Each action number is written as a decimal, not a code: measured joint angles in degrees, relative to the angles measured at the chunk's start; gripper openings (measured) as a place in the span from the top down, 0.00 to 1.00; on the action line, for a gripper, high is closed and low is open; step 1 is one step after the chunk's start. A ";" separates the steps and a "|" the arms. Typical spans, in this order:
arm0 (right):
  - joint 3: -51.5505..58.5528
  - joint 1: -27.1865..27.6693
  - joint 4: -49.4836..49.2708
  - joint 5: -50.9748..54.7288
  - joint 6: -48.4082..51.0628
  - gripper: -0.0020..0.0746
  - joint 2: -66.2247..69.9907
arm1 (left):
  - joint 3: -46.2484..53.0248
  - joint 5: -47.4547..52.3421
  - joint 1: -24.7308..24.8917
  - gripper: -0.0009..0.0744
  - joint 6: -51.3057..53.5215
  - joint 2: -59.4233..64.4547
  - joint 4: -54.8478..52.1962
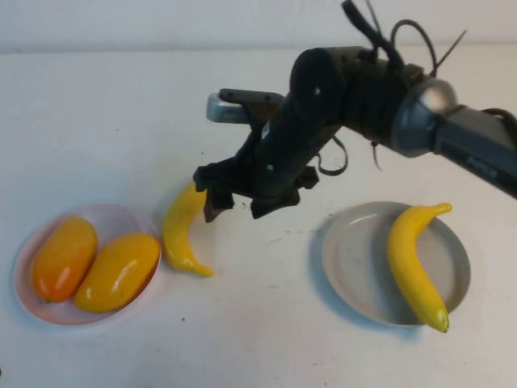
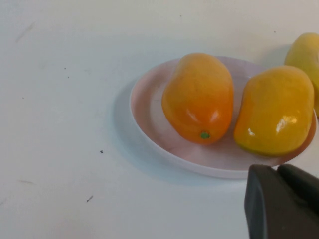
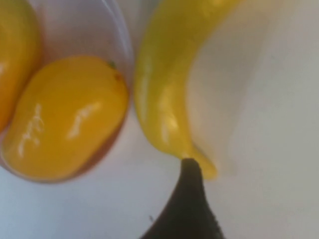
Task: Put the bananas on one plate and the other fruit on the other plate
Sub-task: Put another type of fruit in the right plate
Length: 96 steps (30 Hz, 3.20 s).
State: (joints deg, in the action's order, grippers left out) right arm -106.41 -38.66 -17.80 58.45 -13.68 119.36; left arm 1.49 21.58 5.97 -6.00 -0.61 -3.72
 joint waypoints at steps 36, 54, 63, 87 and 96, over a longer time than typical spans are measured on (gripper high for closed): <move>-27.03 -3.64 10.91 5.78 -5.89 0.56 22.22 | 0.00 0.00 0.00 0.99 0.00 0.00 0.00; -13.86 -2.08 19.82 12.18 -4.82 0.56 2.73 | 0.00 0.05 0.00 0.99 0.00 0.00 0.00; 15.46 3.13 23.11 7.65 -13.45 0.56 -14.25 | 0.00 0.05 0.00 0.99 0.00 0.00 0.00; 26.50 5.20 15.77 -0.24 -14.43 0.45 -14.18 | 0.00 0.05 0.00 0.99 0.00 0.00 0.00; 30.93 2.99 16.65 1.63 -11.89 0.66 -24.12 | 0.00 0.05 0.00 0.99 0.00 0.00 0.00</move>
State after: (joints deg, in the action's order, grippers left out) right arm -75.48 -35.68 -1.15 60.08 -25.57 95.24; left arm 1.49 21.62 5.97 -6.00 -0.61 -3.72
